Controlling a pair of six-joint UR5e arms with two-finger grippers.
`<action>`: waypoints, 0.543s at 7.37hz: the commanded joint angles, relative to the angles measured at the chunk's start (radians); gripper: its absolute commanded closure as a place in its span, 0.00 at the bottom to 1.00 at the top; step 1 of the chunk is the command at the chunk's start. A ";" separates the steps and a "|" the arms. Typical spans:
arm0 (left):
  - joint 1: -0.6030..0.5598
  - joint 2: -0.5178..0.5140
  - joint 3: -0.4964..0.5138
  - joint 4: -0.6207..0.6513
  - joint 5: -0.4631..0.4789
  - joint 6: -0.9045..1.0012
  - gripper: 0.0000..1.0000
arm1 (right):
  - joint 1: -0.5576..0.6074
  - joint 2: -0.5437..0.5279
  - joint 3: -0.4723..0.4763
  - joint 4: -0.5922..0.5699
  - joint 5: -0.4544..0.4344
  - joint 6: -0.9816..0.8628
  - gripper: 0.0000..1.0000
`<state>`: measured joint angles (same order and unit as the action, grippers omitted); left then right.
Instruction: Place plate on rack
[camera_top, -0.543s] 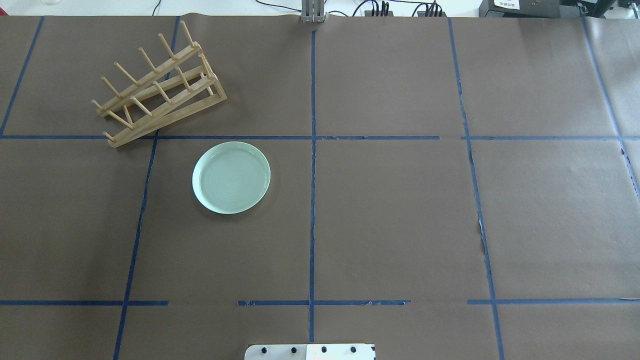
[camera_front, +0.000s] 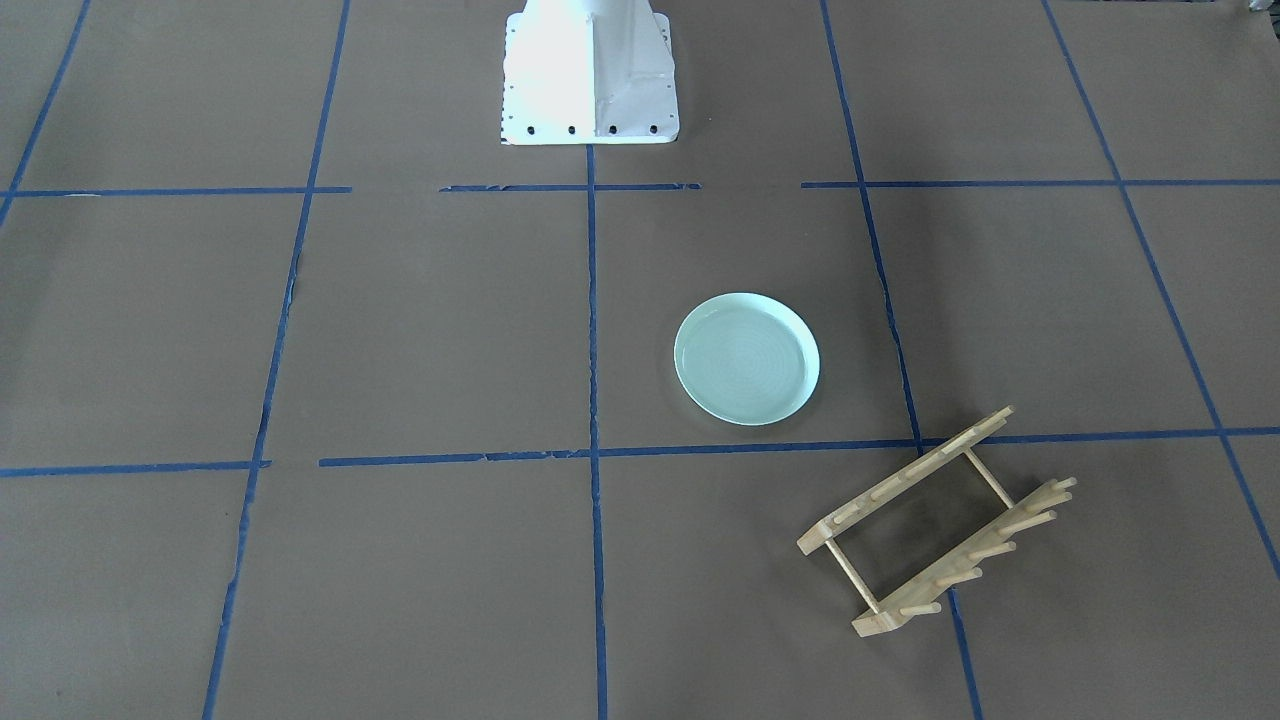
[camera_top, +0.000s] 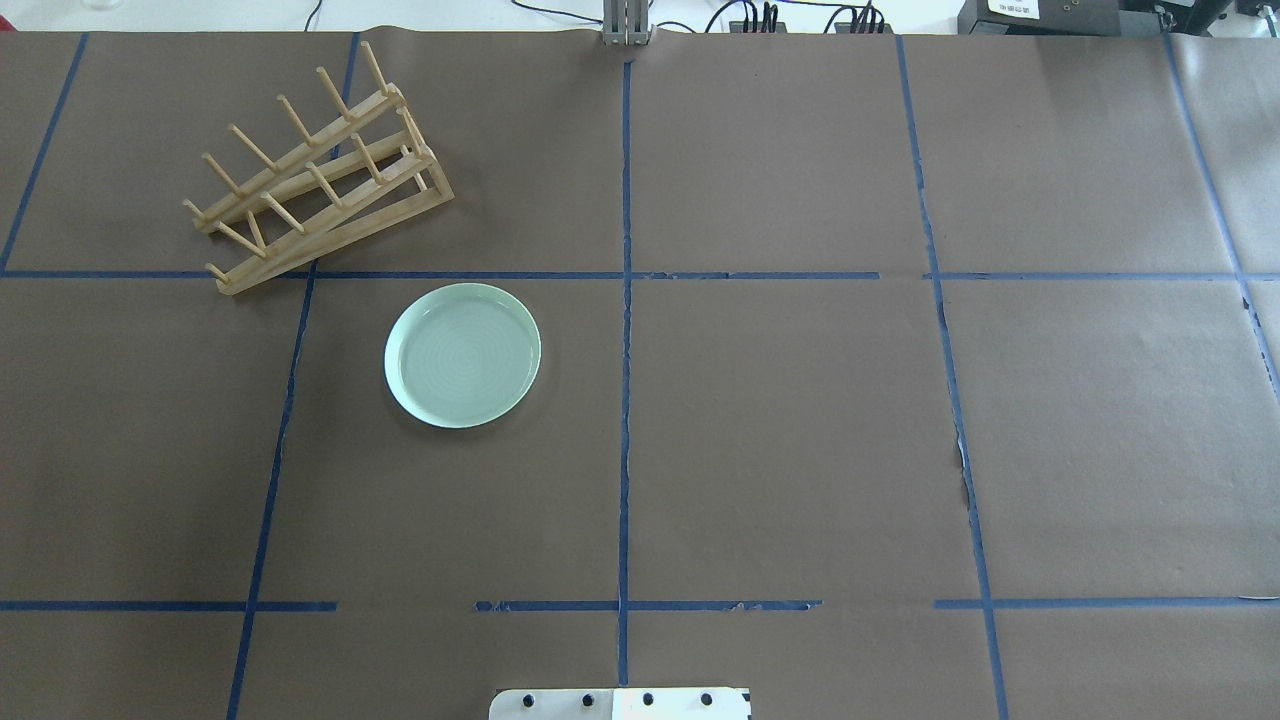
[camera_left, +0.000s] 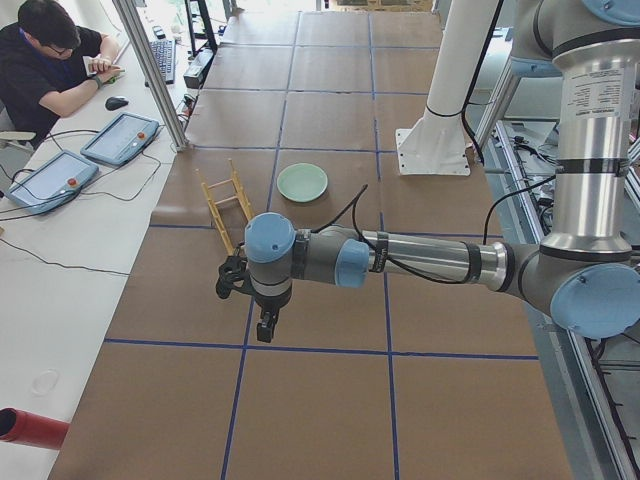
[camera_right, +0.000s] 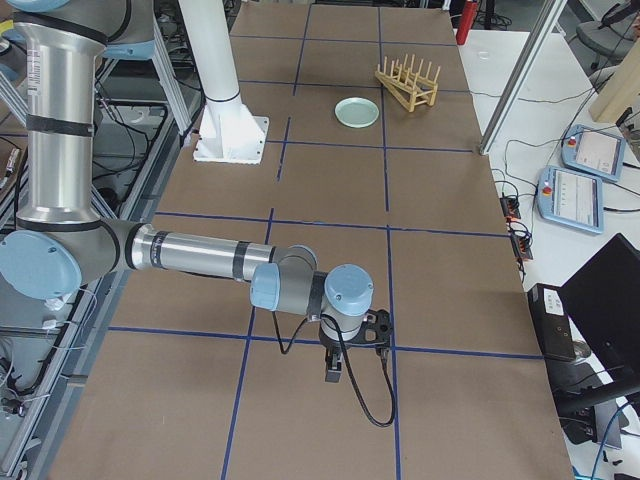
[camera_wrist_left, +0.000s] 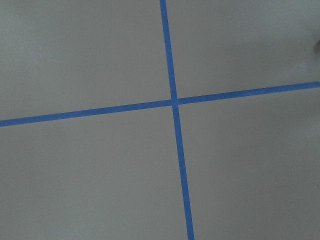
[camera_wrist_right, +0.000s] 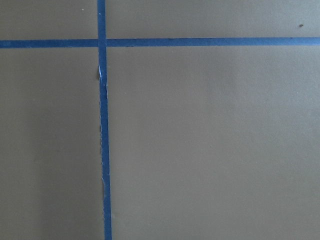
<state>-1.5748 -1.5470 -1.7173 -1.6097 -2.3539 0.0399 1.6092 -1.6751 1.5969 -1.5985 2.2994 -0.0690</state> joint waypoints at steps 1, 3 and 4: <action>0.007 -0.089 -0.062 0.106 -0.002 -0.088 0.00 | 0.000 0.000 0.000 0.000 0.000 0.000 0.00; 0.109 -0.213 -0.143 0.201 -0.001 -0.245 0.00 | 0.000 0.000 -0.001 0.000 0.000 0.000 0.00; 0.178 -0.267 -0.163 0.218 -0.001 -0.353 0.00 | 0.000 0.000 0.000 -0.001 0.000 0.000 0.00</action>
<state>-1.4724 -1.7440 -1.8480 -1.4258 -2.3548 -0.1939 1.6091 -1.6751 1.5964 -1.5987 2.2995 -0.0694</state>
